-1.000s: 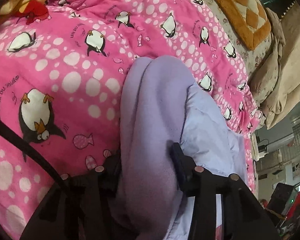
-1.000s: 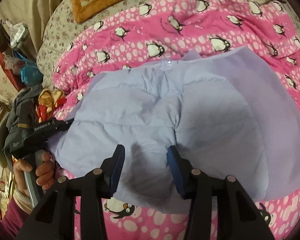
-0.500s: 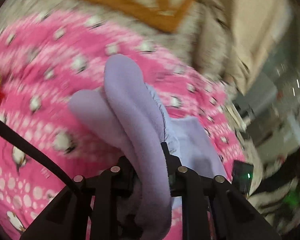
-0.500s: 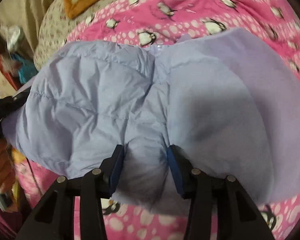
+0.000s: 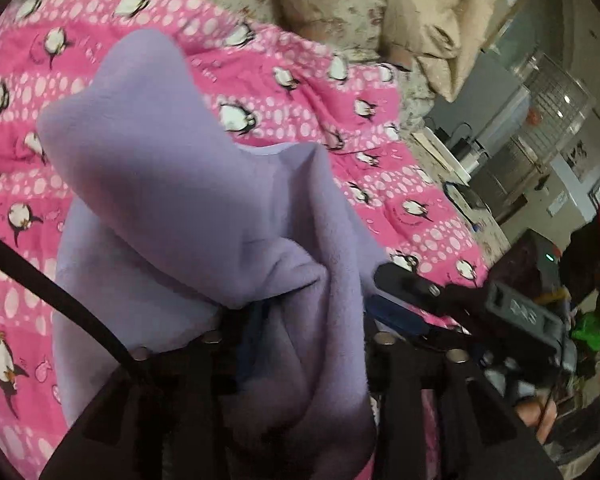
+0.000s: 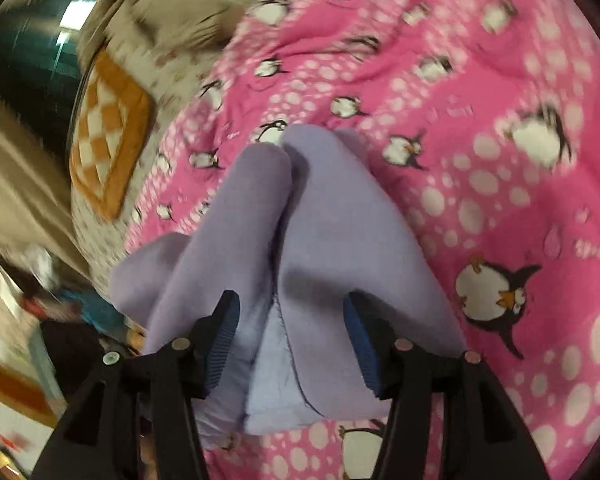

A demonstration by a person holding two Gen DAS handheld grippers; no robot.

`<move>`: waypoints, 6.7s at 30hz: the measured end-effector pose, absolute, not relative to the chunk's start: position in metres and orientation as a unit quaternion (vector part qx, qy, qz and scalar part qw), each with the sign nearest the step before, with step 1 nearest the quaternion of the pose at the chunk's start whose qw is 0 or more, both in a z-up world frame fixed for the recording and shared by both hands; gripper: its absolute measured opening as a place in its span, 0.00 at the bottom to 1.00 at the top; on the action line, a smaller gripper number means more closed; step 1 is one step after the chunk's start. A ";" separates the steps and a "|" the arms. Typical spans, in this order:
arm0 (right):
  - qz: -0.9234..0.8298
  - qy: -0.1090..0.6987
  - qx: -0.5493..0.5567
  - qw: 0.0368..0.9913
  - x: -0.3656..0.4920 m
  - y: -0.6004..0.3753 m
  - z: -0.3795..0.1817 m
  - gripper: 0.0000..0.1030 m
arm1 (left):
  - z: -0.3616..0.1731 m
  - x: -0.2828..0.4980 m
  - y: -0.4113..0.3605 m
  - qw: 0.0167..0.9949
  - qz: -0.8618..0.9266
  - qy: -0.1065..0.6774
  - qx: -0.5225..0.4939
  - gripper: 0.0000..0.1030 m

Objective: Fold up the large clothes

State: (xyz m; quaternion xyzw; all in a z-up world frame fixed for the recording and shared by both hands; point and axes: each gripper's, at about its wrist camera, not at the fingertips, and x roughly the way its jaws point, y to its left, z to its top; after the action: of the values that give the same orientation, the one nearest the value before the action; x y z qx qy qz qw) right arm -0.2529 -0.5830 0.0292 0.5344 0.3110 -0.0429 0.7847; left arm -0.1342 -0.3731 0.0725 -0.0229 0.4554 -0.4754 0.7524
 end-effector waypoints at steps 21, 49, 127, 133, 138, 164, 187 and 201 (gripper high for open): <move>0.099 0.383 0.265 0.879 -0.172 -0.473 0.137 0.74 | 0.059 -0.157 -0.279 0.787 -0.439 0.433 -0.024 0.32; -0.068 0.309 0.410 0.855 -0.249 -0.588 0.083 0.60 | 0.057 -0.187 -0.350 0.788 -0.453 0.412 0.071 0.32; 0.001 0.365 0.375 0.852 -0.257 -0.585 0.083 0.52 | 0.084 -0.163 -0.319 0.834 -0.386 0.380 0.100 0.35; 0.008 0.415 0.383 0.825 -0.243 -0.565 0.052 0.37 | 0.060 -0.175 -0.311 0.822 -0.377 0.403 0.138 0.35; 0.006 0.355 0.377 0.855 -0.265 -0.570 0.079 0.10 | 0.029 -0.156 -0.318 0.811 -0.339 0.459 0.128 0.34; -0.111 0.369 0.314 0.868 -0.286 -0.594 0.089 0.27 | 0.073 -0.143 -0.370 0.818 -0.387 0.419 0.069 0.30; -0.151 0.397 0.290 0.857 -0.146 -0.642 0.037 0.19 | 0.037 -0.140 -0.388 0.808 -0.379 0.444 0.076 0.49; -0.122 0.410 0.236 0.873 -0.226 -0.588 0.057 0.41 | 0.034 -0.143 -0.388 0.813 -0.367 0.444 0.087 0.49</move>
State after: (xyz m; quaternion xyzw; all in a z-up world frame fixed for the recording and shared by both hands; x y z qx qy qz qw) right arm -0.2256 -0.5883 0.0567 0.2363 0.4095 -0.1220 0.8727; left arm -0.1429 -0.3883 0.0341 0.0869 0.4438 -0.3665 0.8131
